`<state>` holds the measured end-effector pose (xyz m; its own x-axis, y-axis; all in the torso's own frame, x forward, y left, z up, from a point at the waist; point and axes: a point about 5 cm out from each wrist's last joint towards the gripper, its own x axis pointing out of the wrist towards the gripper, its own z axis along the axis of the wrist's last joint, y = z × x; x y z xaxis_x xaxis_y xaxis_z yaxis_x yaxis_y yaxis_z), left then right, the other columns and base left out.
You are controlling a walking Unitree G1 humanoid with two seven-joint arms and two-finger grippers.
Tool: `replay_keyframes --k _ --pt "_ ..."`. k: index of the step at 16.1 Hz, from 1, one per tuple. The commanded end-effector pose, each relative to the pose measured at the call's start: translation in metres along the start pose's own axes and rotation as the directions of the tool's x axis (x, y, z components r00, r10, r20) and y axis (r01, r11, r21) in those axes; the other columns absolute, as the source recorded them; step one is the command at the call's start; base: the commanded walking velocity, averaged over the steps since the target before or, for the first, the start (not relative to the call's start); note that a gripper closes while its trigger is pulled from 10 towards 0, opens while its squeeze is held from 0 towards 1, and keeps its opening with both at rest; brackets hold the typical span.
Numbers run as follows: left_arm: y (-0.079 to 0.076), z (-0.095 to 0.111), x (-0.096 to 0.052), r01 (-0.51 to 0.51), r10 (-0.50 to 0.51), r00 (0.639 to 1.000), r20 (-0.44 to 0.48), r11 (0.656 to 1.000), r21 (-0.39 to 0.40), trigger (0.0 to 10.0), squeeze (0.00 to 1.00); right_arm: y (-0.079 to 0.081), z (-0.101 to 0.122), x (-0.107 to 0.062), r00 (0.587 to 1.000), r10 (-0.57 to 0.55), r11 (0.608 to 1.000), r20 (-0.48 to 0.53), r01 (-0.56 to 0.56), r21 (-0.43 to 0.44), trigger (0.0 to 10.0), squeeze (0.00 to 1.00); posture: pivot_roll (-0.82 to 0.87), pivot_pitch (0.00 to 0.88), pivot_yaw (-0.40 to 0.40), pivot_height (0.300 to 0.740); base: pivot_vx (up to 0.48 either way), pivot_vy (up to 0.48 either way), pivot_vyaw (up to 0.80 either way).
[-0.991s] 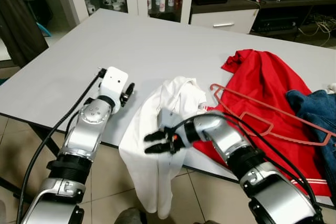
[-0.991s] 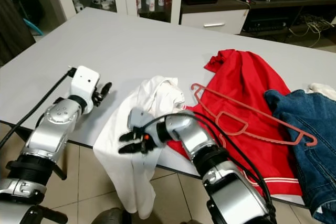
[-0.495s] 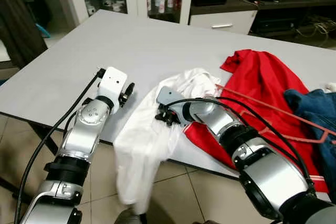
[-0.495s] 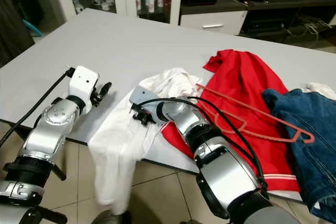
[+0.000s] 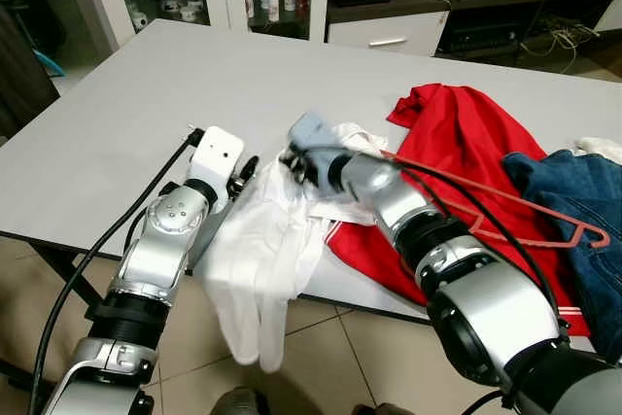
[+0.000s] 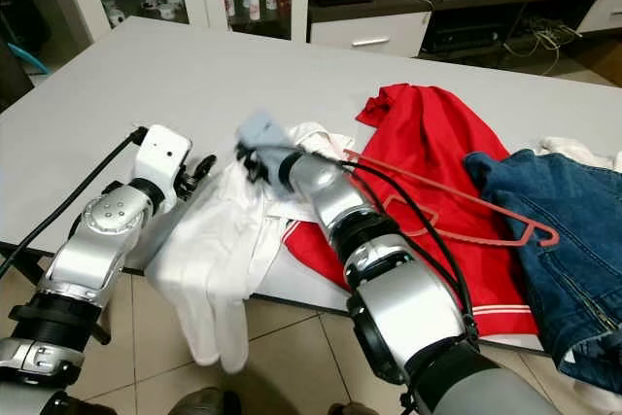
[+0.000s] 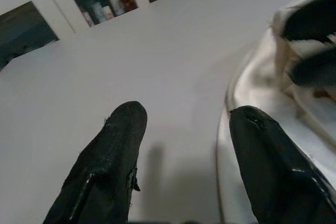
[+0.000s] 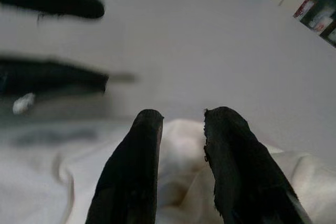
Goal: Hang hanger
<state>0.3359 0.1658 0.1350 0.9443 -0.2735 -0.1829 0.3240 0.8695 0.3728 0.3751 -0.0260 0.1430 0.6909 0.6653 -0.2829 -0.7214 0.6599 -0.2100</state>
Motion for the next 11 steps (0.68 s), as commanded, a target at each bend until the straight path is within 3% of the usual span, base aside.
replay_keyframes --k 1,3,4,6,7,11 --pt "-0.003 0.005 -0.002 0.025 -0.025 0.999 0.024 1.000 -0.003 10.0 0.00 -0.011 0.017 -0.003 0.997 0.019 0.998 0.074 -0.023 0.053 10.0 0.00 0.06 0.000 -0.016 0.740 0.000 0.000 0.00" --pt "-0.007 0.004 -0.004 0.080 -0.080 0.996 0.036 0.997 0.006 10.0 0.00 -0.018 0.017 -0.010 0.993 0.074 0.994 0.094 -0.082 0.077 10.0 0.00 0.06 0.000 -0.016 0.740 0.000 0.000 0.00" --pt "-0.015 0.003 -0.010 0.188 -0.189 0.981 0.045 0.982 0.026 10.0 0.00 -0.031 0.014 -0.018 0.992 0.061 0.993 0.107 -0.071 0.091 10.0 0.00 0.06 0.000 -0.016 0.740 0.000 0.000 0.00" --pt "-0.022 0.001 -0.021 0.309 -0.312 0.949 0.049 0.949 0.054 10.0 0.00 -0.049 0.011 -0.029 0.993 0.008 0.992 0.120 -0.023 0.122 10.0 0.00 0.05 0.000 -0.012 0.740 0.000 0.000 0.00" --pt "-0.021 -0.003 -0.030 0.376 -0.380 0.924 0.037 0.923 0.078 10.0 0.00 -0.064 0.011 -0.040 0.990 -0.041 0.989 0.135 0.021 0.146 10.0 0.00 0.04 0.000 -0.006 0.740 0.000 0.000 0.00" --pt "-0.004 -0.002 -0.056 0.479 -0.483 0.875 0.031 0.874 0.089 10.0 0.00 -0.096 0.011 -0.068 0.971 -0.145 0.976 0.189 0.109 0.190 10.0 0.00 0.03 0.000 0.011 0.740 0.000 0.000 0.00"
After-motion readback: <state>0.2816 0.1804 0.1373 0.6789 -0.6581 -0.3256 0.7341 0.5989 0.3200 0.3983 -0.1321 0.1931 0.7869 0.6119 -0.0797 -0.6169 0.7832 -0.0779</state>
